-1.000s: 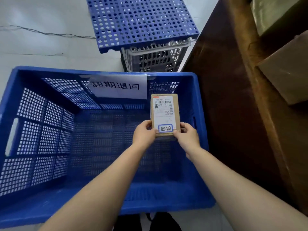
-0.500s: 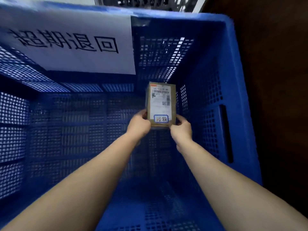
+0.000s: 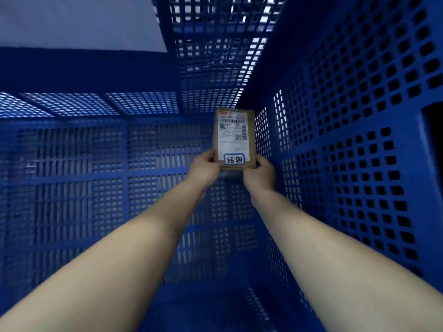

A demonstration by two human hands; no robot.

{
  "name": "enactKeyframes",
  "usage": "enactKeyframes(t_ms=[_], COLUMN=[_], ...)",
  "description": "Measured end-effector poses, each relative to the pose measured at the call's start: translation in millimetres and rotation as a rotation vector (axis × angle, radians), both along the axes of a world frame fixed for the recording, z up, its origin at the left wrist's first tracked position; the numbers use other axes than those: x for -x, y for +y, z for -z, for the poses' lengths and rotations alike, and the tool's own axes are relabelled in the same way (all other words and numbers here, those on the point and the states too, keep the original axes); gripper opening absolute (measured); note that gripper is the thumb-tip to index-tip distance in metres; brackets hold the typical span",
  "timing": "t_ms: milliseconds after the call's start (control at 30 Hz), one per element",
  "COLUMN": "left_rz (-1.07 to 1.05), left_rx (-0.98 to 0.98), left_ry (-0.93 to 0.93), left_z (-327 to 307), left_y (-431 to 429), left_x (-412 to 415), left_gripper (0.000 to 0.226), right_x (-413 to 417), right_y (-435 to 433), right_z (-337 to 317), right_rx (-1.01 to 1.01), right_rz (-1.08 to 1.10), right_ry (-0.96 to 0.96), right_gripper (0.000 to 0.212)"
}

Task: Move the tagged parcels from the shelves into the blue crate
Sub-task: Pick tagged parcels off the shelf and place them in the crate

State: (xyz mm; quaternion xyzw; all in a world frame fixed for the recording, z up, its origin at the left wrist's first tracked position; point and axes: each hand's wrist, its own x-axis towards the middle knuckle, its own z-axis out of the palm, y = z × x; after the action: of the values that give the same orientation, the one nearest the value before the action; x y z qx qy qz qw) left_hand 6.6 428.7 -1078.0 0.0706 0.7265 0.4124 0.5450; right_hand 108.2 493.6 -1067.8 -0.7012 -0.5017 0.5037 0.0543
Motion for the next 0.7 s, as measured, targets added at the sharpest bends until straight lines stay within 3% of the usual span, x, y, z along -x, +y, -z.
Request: enactKeyframes(t_ms=[400,700], left_rz=[0.146,0.434], left_rx=[0.003,0.083], left_ry=[-0.022,0.187], left_z=[20.0,-3.0], left_y=[24.2,14.8], left_x=[4.1,10.7], left_gripper=[0.058,0.062], right_x=[14.7,20.8], right_y=[12.2,14.0], right_z=[31.8,14.3], right_rx=[0.061,0.033], right_rz=[-0.072,-0.273], right_ry=[0.058,-0.229], right_gripper=[0.057,0.050])
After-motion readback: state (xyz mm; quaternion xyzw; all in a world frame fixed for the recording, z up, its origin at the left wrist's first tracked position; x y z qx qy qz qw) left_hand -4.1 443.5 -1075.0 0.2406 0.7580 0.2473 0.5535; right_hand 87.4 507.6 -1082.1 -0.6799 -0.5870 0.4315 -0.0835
